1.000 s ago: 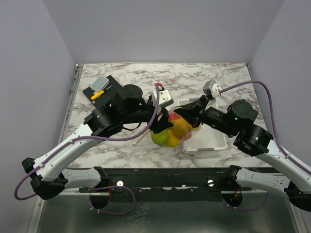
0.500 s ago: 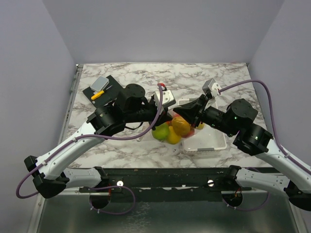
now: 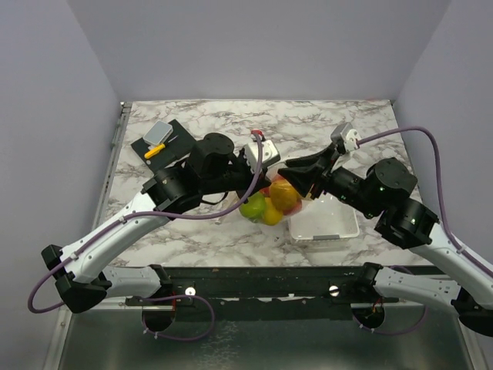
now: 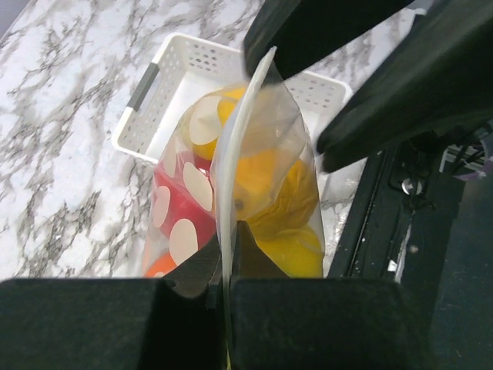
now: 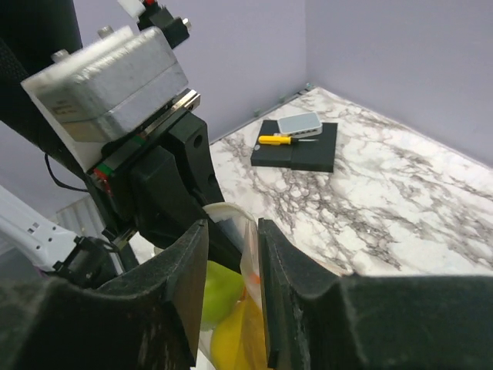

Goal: Place the food in the zip-top bag and seal the zipper
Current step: Place the zipper food storage bag at the center of the board.

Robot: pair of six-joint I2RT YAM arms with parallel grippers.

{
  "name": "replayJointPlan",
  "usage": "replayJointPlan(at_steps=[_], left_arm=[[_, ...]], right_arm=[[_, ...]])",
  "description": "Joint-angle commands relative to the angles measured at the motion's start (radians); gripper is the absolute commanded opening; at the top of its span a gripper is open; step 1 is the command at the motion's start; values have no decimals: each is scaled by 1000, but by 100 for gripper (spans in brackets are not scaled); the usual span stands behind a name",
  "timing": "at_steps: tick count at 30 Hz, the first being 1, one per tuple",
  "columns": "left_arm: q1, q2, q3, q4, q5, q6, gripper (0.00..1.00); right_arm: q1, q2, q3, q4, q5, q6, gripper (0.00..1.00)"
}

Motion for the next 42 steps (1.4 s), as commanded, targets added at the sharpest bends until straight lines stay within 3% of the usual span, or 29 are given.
replayJointPlan(at_steps=[1, 7, 17, 28, 36, 42], left_arm=[[-6, 10, 30, 16, -134, 22, 0], [-7, 36, 48, 11, -300, 56, 0], [1, 139, 103, 23, -711, 151, 0], [73, 321, 109, 189, -1034, 295, 0], [178, 428, 36, 329, -1063, 367, 0], [169, 511, 18, 354, -1073, 404, 0]], right_arm=[[-1, -51, 35, -28, 127, -13, 40], [-1, -110, 20, -69, 249, -32, 50], [-1, -137, -23, -99, 307, -36, 52], [-1, -148, -55, -116, 332, -41, 53], [-1, -202, -67, -150, 358, -57, 54], [-1, -239, -86, -173, 369, -57, 55]])
